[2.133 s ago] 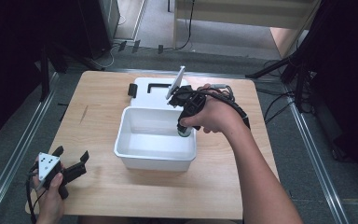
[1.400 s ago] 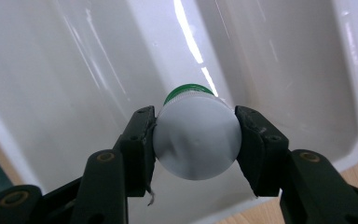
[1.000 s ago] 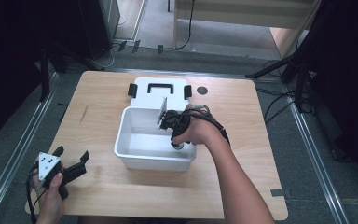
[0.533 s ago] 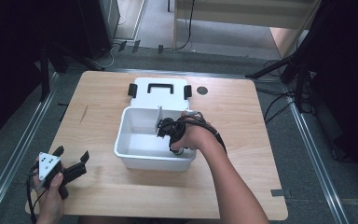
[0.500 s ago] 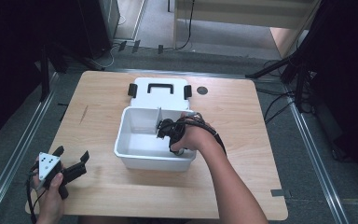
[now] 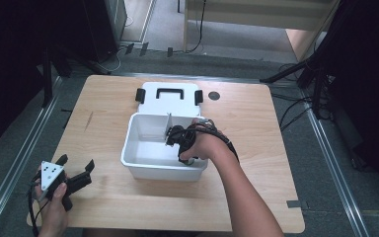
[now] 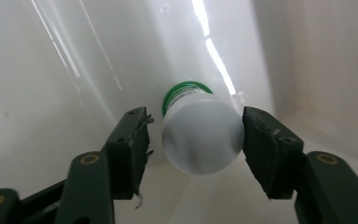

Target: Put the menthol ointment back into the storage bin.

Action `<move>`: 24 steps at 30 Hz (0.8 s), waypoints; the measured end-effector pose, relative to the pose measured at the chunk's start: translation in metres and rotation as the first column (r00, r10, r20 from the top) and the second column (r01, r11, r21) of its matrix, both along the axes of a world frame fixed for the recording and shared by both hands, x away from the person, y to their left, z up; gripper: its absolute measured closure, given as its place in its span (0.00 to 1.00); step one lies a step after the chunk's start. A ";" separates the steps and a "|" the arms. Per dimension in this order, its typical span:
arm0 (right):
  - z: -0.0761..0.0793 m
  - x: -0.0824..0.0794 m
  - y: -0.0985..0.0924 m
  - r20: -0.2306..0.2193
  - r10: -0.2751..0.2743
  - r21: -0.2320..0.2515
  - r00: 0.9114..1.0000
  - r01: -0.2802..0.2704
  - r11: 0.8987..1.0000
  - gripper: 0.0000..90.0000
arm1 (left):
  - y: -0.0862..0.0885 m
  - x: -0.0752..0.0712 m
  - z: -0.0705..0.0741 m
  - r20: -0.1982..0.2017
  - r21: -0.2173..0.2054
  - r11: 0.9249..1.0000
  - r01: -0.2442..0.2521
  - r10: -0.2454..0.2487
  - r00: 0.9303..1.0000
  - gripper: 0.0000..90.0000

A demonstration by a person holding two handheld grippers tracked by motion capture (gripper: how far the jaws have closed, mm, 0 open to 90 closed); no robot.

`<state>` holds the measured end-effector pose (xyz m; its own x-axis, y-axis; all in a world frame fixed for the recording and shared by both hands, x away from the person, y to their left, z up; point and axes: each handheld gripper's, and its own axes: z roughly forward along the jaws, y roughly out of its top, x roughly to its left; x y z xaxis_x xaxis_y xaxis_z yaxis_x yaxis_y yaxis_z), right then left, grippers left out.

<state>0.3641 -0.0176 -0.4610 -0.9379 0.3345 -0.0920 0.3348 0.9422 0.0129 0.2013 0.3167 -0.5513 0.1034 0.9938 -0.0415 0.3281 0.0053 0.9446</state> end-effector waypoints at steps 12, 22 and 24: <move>0.041 -0.007 -0.009 0.037 -0.022 0.077 0.999 0.019 0.997 0.34 | 0.000 0.000 0.000 -0.001 0.000 1.000 0.000 0.000 1.000 0.10; 0.081 -0.018 -0.031 0.072 -0.049 0.121 0.996 0.040 0.992 0.31 | 0.000 0.000 0.000 -0.002 0.001 1.000 0.001 -0.001 1.000 0.10; 0.086 -0.019 -0.037 0.078 -0.061 0.122 0.995 0.051 0.991 0.31 | 0.000 0.000 0.000 -0.002 0.001 1.000 0.001 -0.001 1.000 0.10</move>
